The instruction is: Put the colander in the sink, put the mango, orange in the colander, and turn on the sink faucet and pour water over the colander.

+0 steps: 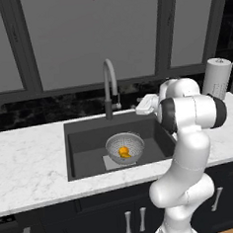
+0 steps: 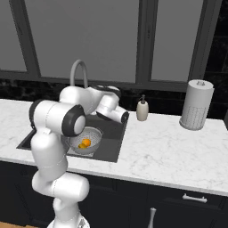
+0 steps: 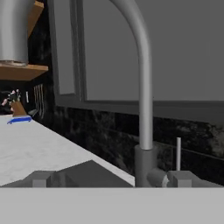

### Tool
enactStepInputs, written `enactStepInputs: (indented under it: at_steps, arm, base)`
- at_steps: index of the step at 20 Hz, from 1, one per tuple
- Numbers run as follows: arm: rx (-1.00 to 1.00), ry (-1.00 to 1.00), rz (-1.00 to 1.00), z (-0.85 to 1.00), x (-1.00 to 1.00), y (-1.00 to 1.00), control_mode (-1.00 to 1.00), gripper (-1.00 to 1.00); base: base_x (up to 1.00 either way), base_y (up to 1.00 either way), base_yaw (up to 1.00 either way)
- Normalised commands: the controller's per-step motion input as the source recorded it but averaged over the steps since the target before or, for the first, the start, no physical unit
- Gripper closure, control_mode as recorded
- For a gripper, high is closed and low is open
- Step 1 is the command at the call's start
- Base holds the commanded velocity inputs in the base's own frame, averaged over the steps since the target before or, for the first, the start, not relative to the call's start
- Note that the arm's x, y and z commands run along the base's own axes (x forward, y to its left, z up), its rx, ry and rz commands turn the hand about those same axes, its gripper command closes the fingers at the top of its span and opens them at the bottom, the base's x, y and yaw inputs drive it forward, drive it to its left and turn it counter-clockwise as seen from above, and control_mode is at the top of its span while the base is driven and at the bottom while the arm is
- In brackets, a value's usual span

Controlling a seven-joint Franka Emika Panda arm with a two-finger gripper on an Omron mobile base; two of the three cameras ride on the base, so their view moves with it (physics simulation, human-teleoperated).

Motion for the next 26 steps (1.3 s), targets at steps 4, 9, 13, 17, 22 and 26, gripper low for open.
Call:
enactStepInputs:
  at_steps: [4,9,13,17,22,26]
  arm:
    - [0.00,0.00,0.04,0.00,0.24,0.19,-1.00,-1.00]
    - [0.00,0.00,0.00,0.00,0.33,0.18,-1.00,-1.00]
    - [0.00,0.00,0.00,0.00,0.28,0.08,-1.00,-1.00]
    - [0.00,0.00,0.02,-0.11,0.35,0.00,-1.00,-1.00]
    - [0.00,0.00,0.07,-0.32,0.35,0.00,-1.00,-1.00]
    - [0.01,0.00,0.08,-0.24,0.18,0.00,-1.00,-1.00]
  base:
    - [0.00,0.00,0.00]
    - [0.00,0.00,0.00]
    - [0.00,0.00,0.00]
    - [0.00,0.00,0.00]
    - [0.00,0.00,0.00]
    - [0.00,0.00,0.00]
